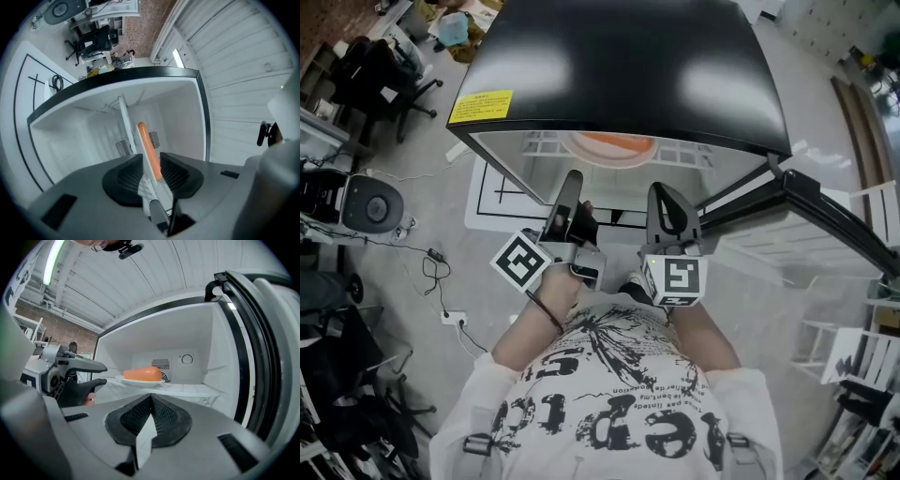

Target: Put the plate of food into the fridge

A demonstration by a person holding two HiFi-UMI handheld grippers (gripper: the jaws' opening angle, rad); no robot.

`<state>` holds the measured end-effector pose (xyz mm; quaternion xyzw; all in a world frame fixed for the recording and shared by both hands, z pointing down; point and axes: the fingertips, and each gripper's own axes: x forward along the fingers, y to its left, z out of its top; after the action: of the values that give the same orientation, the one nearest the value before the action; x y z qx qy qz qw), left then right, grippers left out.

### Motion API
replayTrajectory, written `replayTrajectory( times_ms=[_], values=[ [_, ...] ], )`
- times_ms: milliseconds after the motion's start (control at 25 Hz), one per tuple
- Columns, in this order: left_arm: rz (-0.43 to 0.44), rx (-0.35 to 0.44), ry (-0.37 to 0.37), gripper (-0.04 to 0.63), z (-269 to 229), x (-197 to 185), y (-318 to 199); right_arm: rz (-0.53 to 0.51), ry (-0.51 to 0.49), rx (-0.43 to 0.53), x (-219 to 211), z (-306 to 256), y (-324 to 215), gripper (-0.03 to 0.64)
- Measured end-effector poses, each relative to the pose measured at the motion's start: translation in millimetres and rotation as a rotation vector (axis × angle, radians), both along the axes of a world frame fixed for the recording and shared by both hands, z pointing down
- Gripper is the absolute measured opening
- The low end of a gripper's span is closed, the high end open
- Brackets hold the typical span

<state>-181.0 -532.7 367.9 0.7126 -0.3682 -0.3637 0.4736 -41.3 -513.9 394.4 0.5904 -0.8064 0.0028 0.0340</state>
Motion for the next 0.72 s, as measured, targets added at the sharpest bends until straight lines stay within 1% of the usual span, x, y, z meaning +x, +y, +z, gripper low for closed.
replayTrajectory(
  times_ms=[40,80,120,160,200,360,480,520,600,720],
  values=[
    [-0.002,-0.006,-0.03,0.101,2.5,-2.8,2.3,0.003,-0.002,0.005,-2.2,-2.2,1.0,0.002],
    [-0.009,-0.015,-0.077,0.05,5.9,-6.3,5.6,0.006,-0.003,0.009,-5.0,-3.6,2.8,0.002],
    [-0.021,-0.017,-0.141,0.01,8.6,-10.3,9.8,0.009,-0.006,0.01,-8.2,-4.4,5.5,0.002],
    [-0.029,0.001,-0.213,0.008,8.2,-13.3,14.1,0.013,-0.009,0.012,-11.4,-5.1,8.9,0.002],
    [-0.03,0.041,-0.285,0.008,4.3,-14.3,17.9,0.018,-0.012,0.014,-14.5,-6.1,12.2,0.002],
    [-0.012,0.213,-0.533,0.008,-12.3,-13.7,32.8,0.029,-0.017,0.031,-28.6,-13.4,23.8,0.002],
    [-0.036,0.348,-0.72,0.007,-25.7,-15.9,47.9,0.033,-0.009,0.039,-38.3,-18.3,33.9,0.002],
    [-0.041,0.386,-0.769,0.008,-29.4,-16.2,52.0,0.035,-0.009,0.042,-40.5,-19.5,37.3,0.002],
    [-0.037,0.439,-0.838,0.007,-32.7,-16.9,58.6,0.034,-0.011,0.044,-46.8,-20.4,43.9,0.002],
    [0.016,0.486,-0.923,0.008,-23.3,-15.4,68.5,0.026,-0.004,0.044,-58.5,-19.8,53.9,0.002]
  ],
)
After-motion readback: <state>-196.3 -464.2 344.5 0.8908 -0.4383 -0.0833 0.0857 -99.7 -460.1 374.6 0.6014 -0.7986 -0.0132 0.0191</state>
